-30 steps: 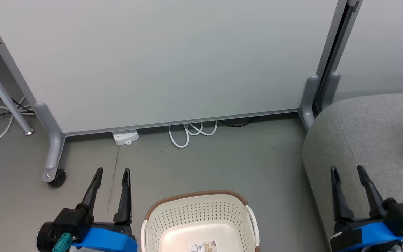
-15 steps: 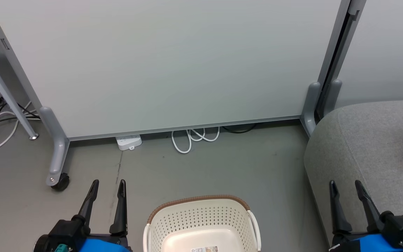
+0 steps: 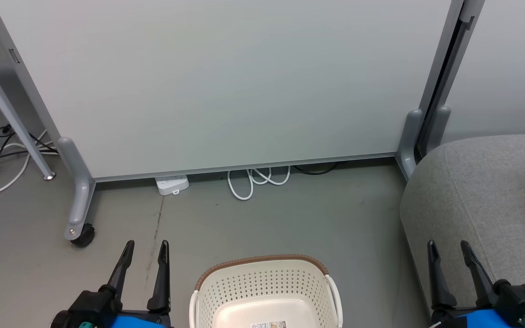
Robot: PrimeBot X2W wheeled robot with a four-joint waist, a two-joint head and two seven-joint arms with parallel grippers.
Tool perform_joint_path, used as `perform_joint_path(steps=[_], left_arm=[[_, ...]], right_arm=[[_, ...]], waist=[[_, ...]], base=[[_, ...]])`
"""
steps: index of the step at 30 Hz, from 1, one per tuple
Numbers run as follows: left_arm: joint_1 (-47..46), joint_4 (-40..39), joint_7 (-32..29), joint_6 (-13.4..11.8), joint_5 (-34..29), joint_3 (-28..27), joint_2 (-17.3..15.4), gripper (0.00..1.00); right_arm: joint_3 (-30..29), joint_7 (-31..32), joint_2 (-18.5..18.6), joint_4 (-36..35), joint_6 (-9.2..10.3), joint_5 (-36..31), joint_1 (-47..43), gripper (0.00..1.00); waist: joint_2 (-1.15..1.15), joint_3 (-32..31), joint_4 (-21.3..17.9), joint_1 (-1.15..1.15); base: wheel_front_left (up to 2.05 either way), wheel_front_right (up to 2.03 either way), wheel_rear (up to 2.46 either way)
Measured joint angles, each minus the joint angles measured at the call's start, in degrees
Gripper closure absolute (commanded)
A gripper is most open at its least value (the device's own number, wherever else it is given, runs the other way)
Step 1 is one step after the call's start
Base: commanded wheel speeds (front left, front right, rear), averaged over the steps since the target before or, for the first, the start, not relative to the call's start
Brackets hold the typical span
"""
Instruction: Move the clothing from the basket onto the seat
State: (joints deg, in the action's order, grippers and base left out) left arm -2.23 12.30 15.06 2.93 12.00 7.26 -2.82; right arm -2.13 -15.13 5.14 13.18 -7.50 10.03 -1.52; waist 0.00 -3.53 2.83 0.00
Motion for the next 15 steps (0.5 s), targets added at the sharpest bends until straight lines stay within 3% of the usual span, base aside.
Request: perform_joint_path(steps=[6,7,11,15], left_arm=[[0.02,0.37,-0.01,-0.26,-0.13,0.04,0.01,0.0],[0.16,0.9,-0.09,-0.26,-0.12,0.13,0.03,1.0],[1.49,2.87,-0.38,-0.25,0.18,0.37,0.14,1.0],[1.6,3.21,-1.62,-0.23,4.24,-0.07,0.16,1.0]], right_arm=[[0.14,0.0,-0.01,0.32,0.0,0.01,0.0,0.0],[0.16,0.01,-0.05,0.86,0.0,0.01,-0.05,1.0],[0.11,0.33,-0.25,2.89,0.0,0.27,-0.44,1.0],[-0.23,1.6,-0.37,3.23,0.0,4.2,-0.57,1.0]], waist=[[0.0,0.12,0.28,0.0],[0.0,0.12,0.28,0.0],[0.0,0.14,0.27,0.0],[0.0,0.25,0.17,0.0]], base=[[0.0,0.0,0.0],[0.0,0.0,0.0],[0.0,0.0,0.0],[0.0,0.0,0.0]])
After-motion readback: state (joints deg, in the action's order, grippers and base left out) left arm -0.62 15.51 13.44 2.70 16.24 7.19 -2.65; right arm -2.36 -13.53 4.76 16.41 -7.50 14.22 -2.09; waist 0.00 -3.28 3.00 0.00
